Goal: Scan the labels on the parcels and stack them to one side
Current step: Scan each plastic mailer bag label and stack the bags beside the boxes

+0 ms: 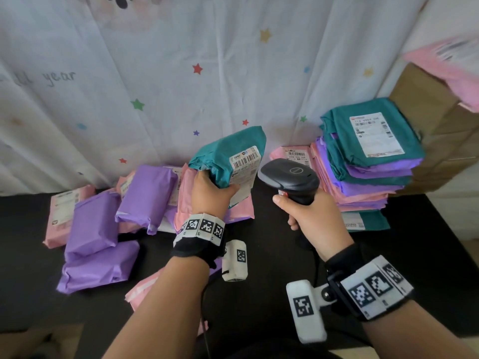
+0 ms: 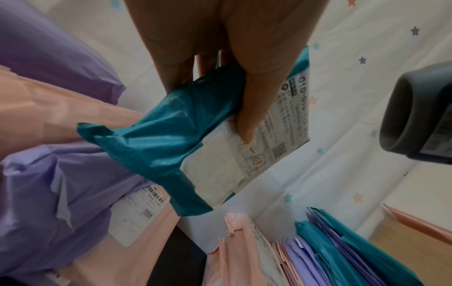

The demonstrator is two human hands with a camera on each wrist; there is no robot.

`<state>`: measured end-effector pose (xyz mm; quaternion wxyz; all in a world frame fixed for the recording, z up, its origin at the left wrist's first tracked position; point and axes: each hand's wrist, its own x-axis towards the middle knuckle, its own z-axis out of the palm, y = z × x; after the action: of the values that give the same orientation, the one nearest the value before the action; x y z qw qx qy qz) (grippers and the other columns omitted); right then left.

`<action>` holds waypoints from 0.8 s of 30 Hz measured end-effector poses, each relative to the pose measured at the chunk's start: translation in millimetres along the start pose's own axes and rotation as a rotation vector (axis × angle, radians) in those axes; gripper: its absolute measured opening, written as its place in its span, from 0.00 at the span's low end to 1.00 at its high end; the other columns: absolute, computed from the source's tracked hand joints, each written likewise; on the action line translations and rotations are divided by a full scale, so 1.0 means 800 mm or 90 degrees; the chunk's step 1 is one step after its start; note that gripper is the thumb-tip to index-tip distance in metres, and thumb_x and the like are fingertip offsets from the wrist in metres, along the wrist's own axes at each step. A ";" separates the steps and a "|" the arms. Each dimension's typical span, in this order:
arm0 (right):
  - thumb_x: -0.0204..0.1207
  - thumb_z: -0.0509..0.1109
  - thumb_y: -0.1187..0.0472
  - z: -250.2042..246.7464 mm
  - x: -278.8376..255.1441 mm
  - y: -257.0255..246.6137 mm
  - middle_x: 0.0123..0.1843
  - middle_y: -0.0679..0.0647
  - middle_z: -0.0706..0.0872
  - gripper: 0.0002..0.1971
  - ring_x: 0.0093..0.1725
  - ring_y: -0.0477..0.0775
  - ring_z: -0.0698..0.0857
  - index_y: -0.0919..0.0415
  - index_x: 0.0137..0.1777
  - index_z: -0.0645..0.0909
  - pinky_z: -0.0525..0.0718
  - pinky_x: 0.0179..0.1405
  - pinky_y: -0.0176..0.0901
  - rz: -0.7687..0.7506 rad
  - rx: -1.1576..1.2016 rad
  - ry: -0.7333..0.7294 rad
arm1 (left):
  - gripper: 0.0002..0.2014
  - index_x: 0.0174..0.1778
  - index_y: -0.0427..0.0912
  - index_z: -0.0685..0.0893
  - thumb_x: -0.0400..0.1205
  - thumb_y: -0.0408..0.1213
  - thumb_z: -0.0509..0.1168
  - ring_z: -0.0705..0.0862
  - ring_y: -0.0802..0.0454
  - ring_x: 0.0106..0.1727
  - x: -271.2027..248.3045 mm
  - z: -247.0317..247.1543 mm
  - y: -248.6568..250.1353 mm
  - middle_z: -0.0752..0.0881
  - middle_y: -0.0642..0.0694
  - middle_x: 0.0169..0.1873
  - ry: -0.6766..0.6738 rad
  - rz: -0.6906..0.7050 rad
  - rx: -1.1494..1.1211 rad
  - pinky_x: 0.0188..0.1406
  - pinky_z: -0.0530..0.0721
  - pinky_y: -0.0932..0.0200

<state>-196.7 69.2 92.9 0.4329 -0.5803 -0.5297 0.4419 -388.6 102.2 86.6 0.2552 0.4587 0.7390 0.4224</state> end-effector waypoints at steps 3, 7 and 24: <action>0.75 0.77 0.58 -0.001 0.000 -0.003 0.20 0.44 0.81 0.07 0.20 0.40 0.78 0.60 0.48 0.87 0.79 0.23 0.31 0.001 -0.009 -0.007 | 0.28 0.65 0.41 0.77 0.70 0.37 0.77 0.84 0.49 0.60 0.002 0.000 -0.002 0.84 0.46 0.60 0.004 -0.002 0.008 0.54 0.82 0.59; 0.75 0.77 0.57 -0.002 0.001 -0.004 0.20 0.44 0.80 0.09 0.21 0.41 0.78 0.62 0.48 0.87 0.81 0.23 0.32 0.011 -0.011 -0.005 | 0.27 0.65 0.41 0.78 0.70 0.37 0.77 0.84 0.49 0.59 0.004 0.001 -0.002 0.85 0.46 0.60 0.004 0.000 0.033 0.50 0.79 0.62; 0.74 0.78 0.58 -0.006 -0.001 -0.009 0.19 0.45 0.81 0.09 0.19 0.39 0.78 0.64 0.41 0.86 0.76 0.21 0.27 0.026 -0.021 -0.001 | 0.26 0.65 0.41 0.78 0.71 0.38 0.76 0.84 0.49 0.59 0.007 0.004 -0.004 0.85 0.46 0.60 0.005 0.010 0.060 0.55 0.84 0.56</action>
<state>-193.4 69.0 101.2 0.4140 -0.5974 -0.5253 0.4425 -390.1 107.3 82.4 0.2272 0.4744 0.7553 0.3910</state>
